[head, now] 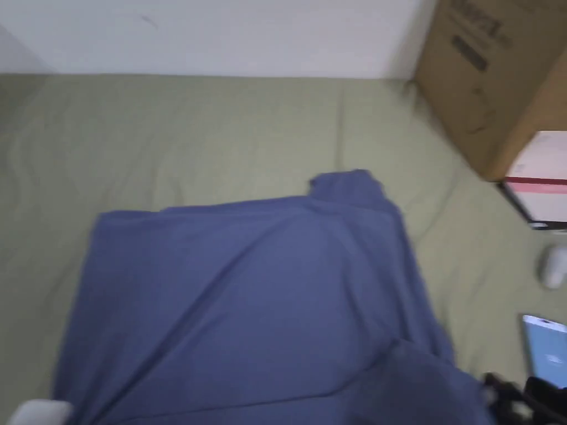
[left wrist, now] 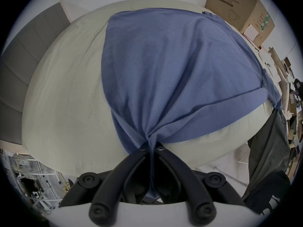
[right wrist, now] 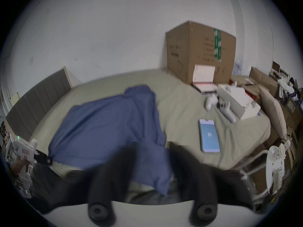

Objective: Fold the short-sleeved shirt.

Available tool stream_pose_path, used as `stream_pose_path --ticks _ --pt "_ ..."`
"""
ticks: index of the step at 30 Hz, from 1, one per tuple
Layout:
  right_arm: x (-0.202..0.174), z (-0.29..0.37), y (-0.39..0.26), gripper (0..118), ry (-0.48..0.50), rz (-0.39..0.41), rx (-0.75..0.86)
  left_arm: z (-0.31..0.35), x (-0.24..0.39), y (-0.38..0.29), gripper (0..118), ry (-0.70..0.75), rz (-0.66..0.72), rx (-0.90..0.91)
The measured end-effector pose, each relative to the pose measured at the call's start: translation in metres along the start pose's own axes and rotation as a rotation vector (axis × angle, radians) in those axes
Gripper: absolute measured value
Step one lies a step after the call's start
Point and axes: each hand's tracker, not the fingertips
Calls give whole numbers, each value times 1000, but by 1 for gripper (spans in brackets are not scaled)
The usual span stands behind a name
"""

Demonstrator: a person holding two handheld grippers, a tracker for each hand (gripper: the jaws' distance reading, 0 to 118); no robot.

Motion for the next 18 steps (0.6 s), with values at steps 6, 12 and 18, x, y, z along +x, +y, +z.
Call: stream_pose_path --ticks 6,12,18 --pt "26 -56 -23 88 -60 -28 -310 -2 -3 0 2 -1 1 -6" --pt "11 -92 -39 86 35 6 -449 2 2 2 2 -2 5 -6" --pt "-1 -96 -33 23 19 100 -460 3 -1 0 2 -12 14 3"
